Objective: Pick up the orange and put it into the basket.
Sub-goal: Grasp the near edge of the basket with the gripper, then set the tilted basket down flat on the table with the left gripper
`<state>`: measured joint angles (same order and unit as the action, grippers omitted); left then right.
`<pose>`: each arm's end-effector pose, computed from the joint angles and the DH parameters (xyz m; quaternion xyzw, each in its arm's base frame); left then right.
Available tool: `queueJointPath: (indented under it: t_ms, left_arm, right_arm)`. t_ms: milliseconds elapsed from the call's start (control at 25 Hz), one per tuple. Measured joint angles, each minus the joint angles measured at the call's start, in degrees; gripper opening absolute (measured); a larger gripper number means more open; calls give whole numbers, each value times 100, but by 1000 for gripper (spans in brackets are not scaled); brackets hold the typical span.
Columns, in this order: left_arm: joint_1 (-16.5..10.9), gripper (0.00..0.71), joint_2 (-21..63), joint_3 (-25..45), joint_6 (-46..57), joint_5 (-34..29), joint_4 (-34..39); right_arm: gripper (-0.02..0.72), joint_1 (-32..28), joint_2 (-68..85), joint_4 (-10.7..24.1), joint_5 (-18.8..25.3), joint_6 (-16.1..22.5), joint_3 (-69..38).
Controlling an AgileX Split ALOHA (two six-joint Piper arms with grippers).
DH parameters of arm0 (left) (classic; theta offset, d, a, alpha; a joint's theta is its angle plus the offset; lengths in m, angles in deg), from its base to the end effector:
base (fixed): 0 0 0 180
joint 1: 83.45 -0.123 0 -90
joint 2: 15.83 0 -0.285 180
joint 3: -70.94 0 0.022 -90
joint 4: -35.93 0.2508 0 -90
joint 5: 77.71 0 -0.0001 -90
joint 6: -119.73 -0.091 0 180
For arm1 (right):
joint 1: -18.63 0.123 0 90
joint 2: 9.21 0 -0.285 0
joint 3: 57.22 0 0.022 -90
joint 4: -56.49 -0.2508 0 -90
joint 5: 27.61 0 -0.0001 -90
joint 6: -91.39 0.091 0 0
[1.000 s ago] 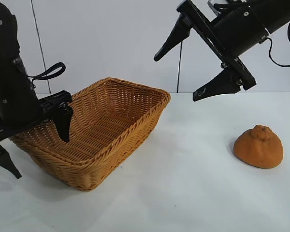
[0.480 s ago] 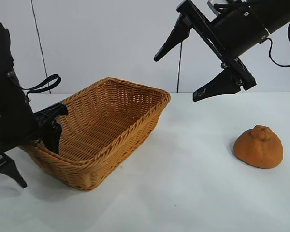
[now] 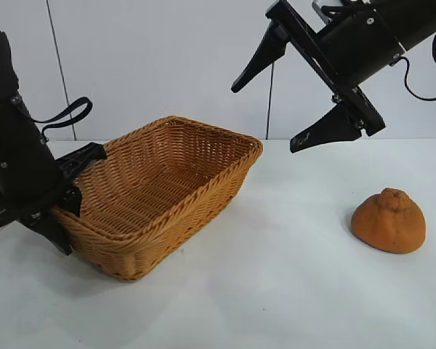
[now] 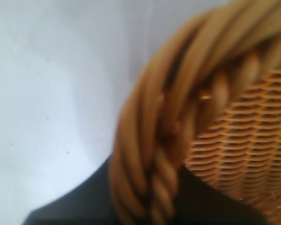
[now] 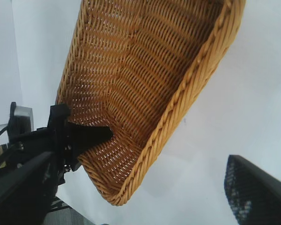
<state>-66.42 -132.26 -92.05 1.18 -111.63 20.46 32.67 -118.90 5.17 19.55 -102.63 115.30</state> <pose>0.3261 -0.1141 0.1343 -0.4674 0.8730 -0.1363 0.0295 0.3416 0.1392 0.2310 0.0245 0.9265 0.3547 0.1228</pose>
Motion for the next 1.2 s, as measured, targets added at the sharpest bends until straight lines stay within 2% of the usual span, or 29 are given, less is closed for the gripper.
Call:
queueJointPath:
  t_ms: [160, 360, 480, 880, 1040, 1200]
  left_arm:
    - [-263, 88, 80, -140, -303, -179, 20]
    - [-675, 88, 80, -616, -1098, -541, 97]
    - [-814, 88, 55, -1032, -1575, -823, 118]
    - [-830, 88, -542, -2265, -3695, -1996, 128]
    - [-773, 88, -707, -2424, -4544, -2423, 27]
    - [-590, 88, -755, -2434, -5127, -2503, -201]
  right_arm:
    - [661, 0, 0, 0, 11, 0, 0]
    - [661, 0, 0, 0, 18, 0, 0]
    - [661, 0, 0, 0, 37, 0, 0]
    - [661, 0, 0, 0, 232, 0, 0]
    - [661, 0, 0, 0, 251, 0, 0]
    - [661, 0, 0, 2, 257, 0, 0]
